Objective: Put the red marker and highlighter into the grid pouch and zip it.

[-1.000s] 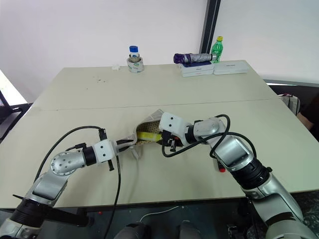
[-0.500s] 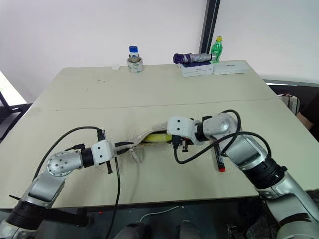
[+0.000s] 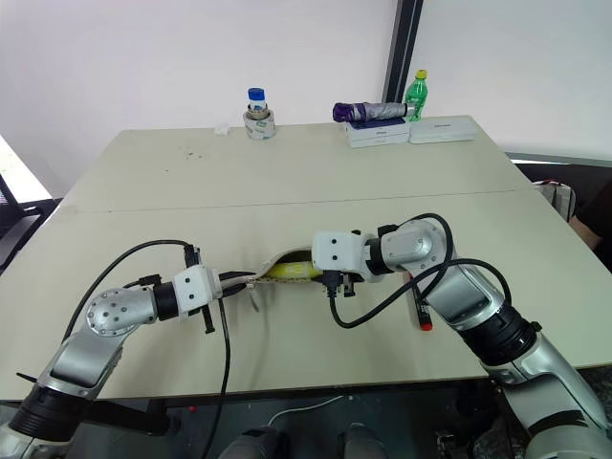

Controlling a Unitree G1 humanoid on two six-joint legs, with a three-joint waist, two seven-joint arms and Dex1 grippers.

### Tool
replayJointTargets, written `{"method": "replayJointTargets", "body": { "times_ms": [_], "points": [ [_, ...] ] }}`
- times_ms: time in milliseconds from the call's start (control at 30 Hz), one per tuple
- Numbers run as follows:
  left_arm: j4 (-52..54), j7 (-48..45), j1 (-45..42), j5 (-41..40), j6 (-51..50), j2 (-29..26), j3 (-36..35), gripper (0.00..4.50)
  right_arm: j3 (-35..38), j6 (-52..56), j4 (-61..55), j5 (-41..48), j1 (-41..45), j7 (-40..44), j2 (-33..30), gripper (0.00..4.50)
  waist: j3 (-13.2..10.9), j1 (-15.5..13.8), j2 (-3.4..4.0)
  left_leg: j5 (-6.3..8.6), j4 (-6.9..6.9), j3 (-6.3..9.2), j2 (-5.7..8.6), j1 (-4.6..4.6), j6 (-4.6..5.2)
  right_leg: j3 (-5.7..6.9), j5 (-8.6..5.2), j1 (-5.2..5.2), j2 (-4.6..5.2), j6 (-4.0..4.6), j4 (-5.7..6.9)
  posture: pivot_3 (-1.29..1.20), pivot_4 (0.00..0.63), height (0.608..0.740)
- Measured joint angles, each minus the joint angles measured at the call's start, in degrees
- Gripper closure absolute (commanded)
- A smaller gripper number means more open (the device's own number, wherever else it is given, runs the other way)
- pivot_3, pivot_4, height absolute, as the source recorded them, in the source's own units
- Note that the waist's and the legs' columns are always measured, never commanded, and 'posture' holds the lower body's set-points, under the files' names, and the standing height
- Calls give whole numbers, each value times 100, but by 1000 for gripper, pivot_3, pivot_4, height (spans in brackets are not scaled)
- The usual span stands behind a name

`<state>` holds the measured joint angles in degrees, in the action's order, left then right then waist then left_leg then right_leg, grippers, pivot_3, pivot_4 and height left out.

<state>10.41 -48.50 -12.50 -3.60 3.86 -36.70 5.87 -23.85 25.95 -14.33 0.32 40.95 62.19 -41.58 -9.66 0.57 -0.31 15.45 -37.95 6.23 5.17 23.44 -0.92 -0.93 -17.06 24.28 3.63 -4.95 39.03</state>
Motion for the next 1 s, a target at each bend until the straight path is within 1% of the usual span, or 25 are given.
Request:
{"method": "replayJointTargets", "body": {
  "times_ms": [33, 133, 233, 333, 400, 500, 533, 600, 700, 833, 1000],
  "points": [
    [32, 22, 3, -56, -79, 38, -3, 4500, 8, 0, -3, 12, 0, -9, 24, 1151, 0, 0, 0, 0, 0, 0, 0, 0, 0, 0, 0, 0, 0, 0, 0, 0, 150, 740],
    [107, 101, 56, -238, -358, 145, -55, 4500, 276, 7, -9, 156, 0, -18, 18, 1151, 0, -3, 0, 0, -1, 0, 0, 0, 0, 0, 0, 0, 0, 0, 0, 0, 150, 740],
    [197, 349, 69, -696, -996, 499, -288, 4500, 828, 197, -74, 533, 3, -32, 5, 1151, 0, -13, 0, 0, -2, 2, 0, 0, 0, 1, 0, -3, 0, 0, 0, 0, 150, 740],
    [332, 670, 62, -967, -1532, 851, -342, 4500, 1358, 585, -150, 845, 2, -132, -41, 1151, 0, -21, -1, 0, -5, 2, 1, 0, 1, 1, 0, -5, 0, 0, 0, 0, 150, 740],
    [378, 936, 15, -985, -1766, 1102, -320, 4500, 1666, 953, -227, 985, -122, -210, -289, 1151, 0, -65, -3, 0, -7, 1, 1, 0, 1, 1, 0, -6, 0, 0, 0, 0, 150, 740],
    [365, 1307, -135, -918, -1929, 1318, -315, 4500, 2072, 1562, -351, 1007, -724, -356, -784, 1151, 0, -150, -4, 1, -9, 1, 1, 0, 1, 2, 0, -9, 1, 0, 0, 0, 150, 740],
    [346, 1431, -196, -845, -1953, 1378, -306, 4500, 2178, 1781, -383, 1013, -1038, -412, -951, 1151, 1, -170, -5, 1, -10, 0, 2, 0, 2, 2, 0, -11, 2, 0, -1, 0, 150, 740],
    [299, 1557, -230, -753, -1956, 1388, -303, 4500, 2257, 2131, -397, 1030, -1409, -523, -1073, 1151, 1, -142, -5, 1, -10, -2, 2, 0, 3, 0, 0, -9, 2, 0, 0, 0, 150, 740],
    [126, 1656, -418, -547, -1837, 1458, -187, 4500, 2478, 2717, -465, 1129, -1844, -841, -1076, 1151, 1, -126, -5, 1, -7, -3, -1, -2, 2, 0, 0, -7, 0, 0, 3, 0, 150, 740],
    [-198, 1606, -569, -236, -1505, 1439, 48, 4500, 2753, 3355, -667, 1176, -2663, -1371, -994, 1151, 1, -147, -6, 1, -9, -4, 1, -1, 2, -1, 0, -11, 2, 0, 1, 0, 150, 740],
    [-319, 1450, -587, -188, -1286, 1442, 222, 4500, 2840, 3658, -816, 1181, -2995, -1770, -961, 1151, 1, -138, -7, 1, -10, -3, 0, -4, 2, 0, 1, -13, 1, -2, 2, 0, 150, 740]
  ]
}}
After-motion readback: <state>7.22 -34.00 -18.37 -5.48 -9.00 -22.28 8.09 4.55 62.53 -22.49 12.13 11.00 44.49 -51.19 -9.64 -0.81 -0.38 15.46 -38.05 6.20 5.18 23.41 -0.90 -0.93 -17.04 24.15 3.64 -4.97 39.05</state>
